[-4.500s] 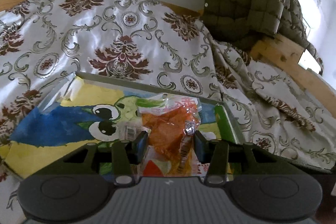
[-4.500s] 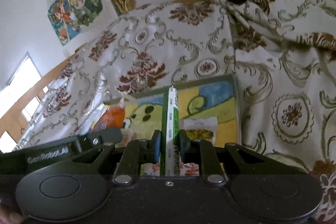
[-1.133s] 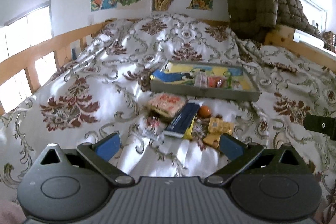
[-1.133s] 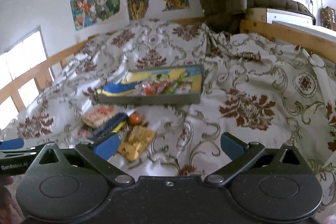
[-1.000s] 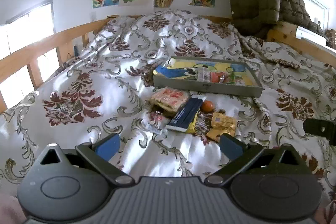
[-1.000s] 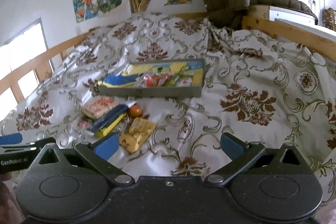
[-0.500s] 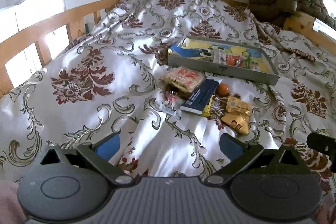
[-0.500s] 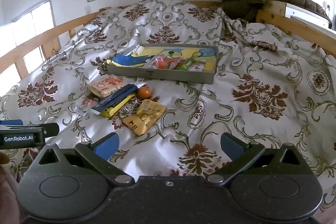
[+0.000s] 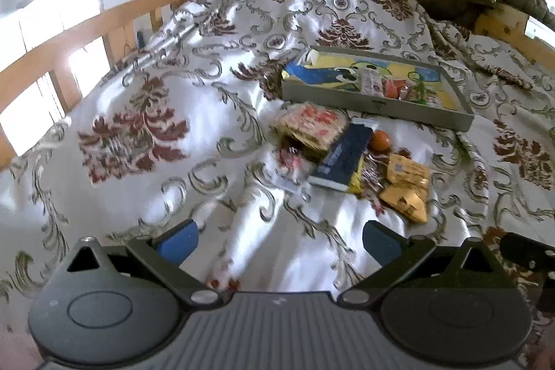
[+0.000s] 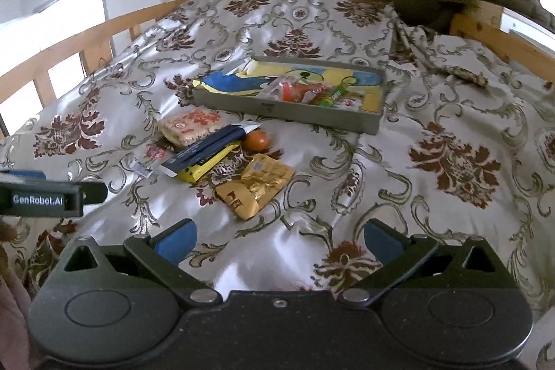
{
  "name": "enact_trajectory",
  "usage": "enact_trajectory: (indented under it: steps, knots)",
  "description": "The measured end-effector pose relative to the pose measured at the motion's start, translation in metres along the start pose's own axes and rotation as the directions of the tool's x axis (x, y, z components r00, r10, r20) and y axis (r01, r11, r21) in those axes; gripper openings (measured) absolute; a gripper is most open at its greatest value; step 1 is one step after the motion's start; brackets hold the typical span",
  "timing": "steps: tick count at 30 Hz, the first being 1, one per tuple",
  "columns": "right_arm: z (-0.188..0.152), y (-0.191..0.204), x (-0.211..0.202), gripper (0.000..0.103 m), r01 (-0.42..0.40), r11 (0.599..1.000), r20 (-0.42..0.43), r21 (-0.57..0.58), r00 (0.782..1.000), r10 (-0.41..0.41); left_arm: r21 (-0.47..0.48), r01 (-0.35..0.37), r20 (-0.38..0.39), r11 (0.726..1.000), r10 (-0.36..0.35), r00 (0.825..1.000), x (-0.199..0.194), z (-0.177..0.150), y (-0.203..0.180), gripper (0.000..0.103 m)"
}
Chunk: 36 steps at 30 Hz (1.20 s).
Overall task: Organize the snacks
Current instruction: 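Lift both open tools away from the tray back over the snack pile, then lower the left tool onto the navy stick pack while the right tool approaches the gold pouch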
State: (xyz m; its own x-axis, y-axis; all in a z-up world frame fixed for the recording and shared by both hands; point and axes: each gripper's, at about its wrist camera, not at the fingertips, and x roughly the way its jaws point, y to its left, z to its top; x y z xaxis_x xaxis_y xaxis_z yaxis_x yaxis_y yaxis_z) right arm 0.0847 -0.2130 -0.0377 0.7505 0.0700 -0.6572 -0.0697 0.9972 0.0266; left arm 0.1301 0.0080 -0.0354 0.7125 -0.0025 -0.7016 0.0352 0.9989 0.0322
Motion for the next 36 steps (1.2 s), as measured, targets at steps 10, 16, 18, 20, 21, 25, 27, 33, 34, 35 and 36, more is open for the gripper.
enact_trajectory:
  steps: [10,16,18,20,21,25,27,33,34,35,36]
  knots:
    - [0.014,-0.004,0.020,0.102,-0.020,0.999,-0.011,-0.026,1.000,0.020,0.088,-0.034,0.030,0.996,0.031,0.999,0.015,0.022,-0.003,0.103]
    - [0.022,-0.006,0.035,0.102,-0.025,0.999,-0.014,-0.047,1.000,0.024,0.139,-0.033,0.044,0.990,0.027,0.999,0.029,0.032,-0.010,0.103]
    - [0.024,-0.006,0.040,0.102,-0.024,0.998,-0.018,-0.059,1.000,0.023,0.147,-0.028,0.047,0.989,0.021,0.999,0.034,0.035,-0.012,0.103]
    - [0.026,-0.007,0.046,0.102,-0.020,0.997,-0.019,-0.073,1.000,0.019,0.149,-0.021,0.044,0.989,0.015,0.999,0.040,0.039,-0.013,0.103]
    - [0.027,-0.007,0.049,0.102,-0.018,0.997,-0.018,-0.081,1.000,0.017,0.149,-0.020,0.042,0.989,0.014,0.999,0.043,0.040,-0.014,0.103]
    - [0.030,-0.008,0.059,0.102,-0.013,0.992,-0.004,-0.123,1.000,0.013,0.143,-0.013,0.038,0.990,0.008,0.999,0.055,0.042,-0.013,0.103]
    - [0.031,-0.008,0.065,0.102,0.004,0.988,0.008,-0.152,1.000,-0.003,0.143,-0.004,0.050,0.990,-0.004,0.999,0.059,0.041,-0.011,0.103]
    - [0.033,-0.012,0.074,0.102,0.033,0.988,0.028,-0.151,0.999,-0.029,0.152,0.002,0.073,0.988,-0.013,0.997,0.067,0.040,-0.009,0.103]
    - [0.033,-0.012,0.076,0.102,0.033,0.988,0.028,-0.149,0.999,-0.029,0.148,0.006,0.072,0.989,-0.017,0.997,0.068,0.041,-0.008,0.103]
    - [0.033,-0.012,0.078,0.102,0.037,0.987,0.029,-0.153,0.999,-0.033,0.144,0.009,0.071,0.990,-0.019,0.997,0.068,0.042,-0.007,0.103]
    - [0.033,-0.011,0.081,0.102,0.043,0.986,0.029,-0.160,0.999,-0.039,0.140,0.010,0.071,0.990,-0.020,0.997,0.069,0.043,-0.006,0.103]
